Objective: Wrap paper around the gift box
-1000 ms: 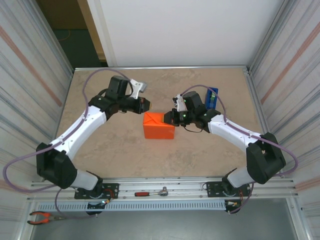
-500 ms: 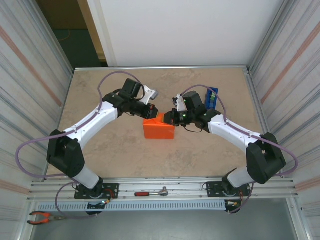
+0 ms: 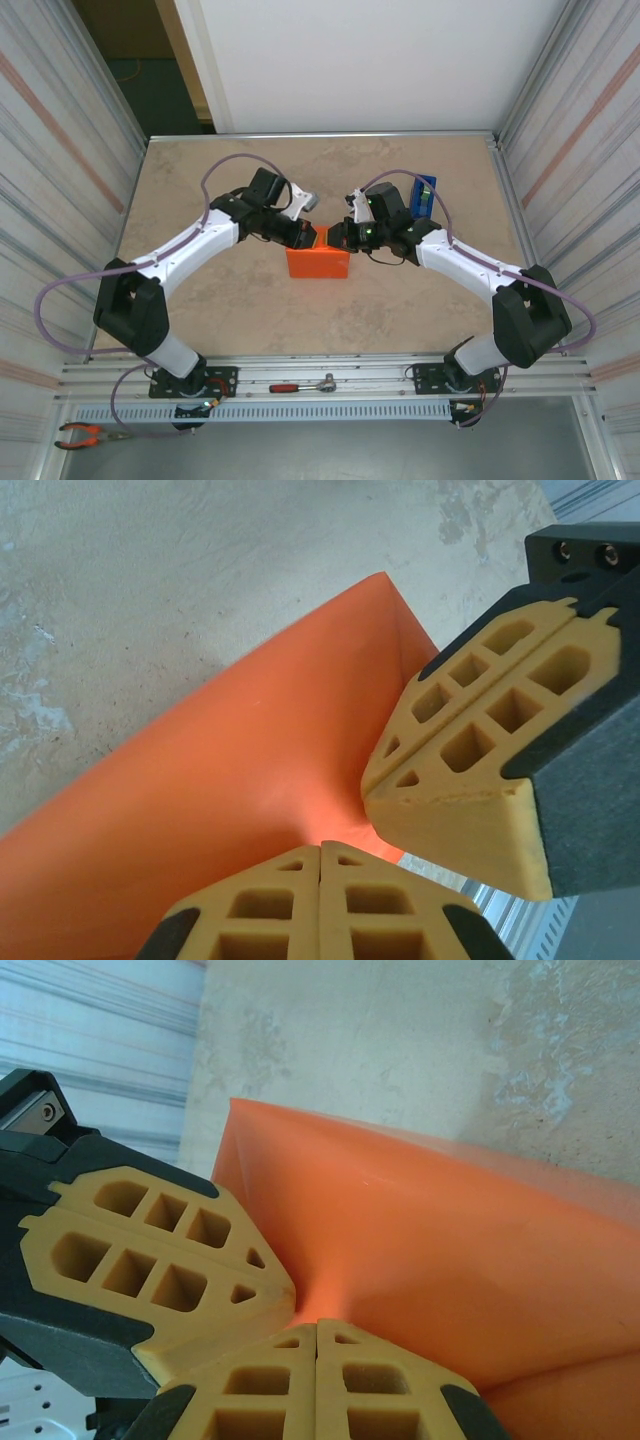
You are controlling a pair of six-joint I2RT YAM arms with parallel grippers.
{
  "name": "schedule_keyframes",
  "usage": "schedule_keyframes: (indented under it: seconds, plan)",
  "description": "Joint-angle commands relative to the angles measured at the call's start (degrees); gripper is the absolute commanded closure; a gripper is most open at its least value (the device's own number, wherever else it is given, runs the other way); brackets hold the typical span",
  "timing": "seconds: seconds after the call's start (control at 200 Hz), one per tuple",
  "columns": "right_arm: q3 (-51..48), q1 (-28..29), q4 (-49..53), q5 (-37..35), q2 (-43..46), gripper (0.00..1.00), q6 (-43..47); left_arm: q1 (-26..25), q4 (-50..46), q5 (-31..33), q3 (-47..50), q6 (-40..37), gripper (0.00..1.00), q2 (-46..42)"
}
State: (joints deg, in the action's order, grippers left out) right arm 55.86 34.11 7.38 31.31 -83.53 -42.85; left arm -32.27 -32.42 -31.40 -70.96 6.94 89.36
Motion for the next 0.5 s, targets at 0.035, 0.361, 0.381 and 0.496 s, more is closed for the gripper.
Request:
schedule_keyframes:
  seconds: [0.035,0.361,0.381,0.496]
  plan:
    - [-1.67,-0.45,5.63,-2.18,-0.53,1.0,0.45,-0.28,0.32,-0.26,2.02,-1.68,1.0,-2.17]
    - [0.81,-0.88,6.19,-0.9,-1.06,1.0,0.54,-0.33,1.0,0.81,2.82,-1.68,1.0,-2.65]
    - [0.83,-0.85,6.24,-0.78,-1.13,1.0,0.53,-0.34,1.36,1.0,2.84,-1.46,1.0,-3.13]
    - [0.59,-0.88,6.12,-0.67,-1.36,1.0,0.58,0.45,1.75,0.88,0.73,-0.5,0.99,-4.52]
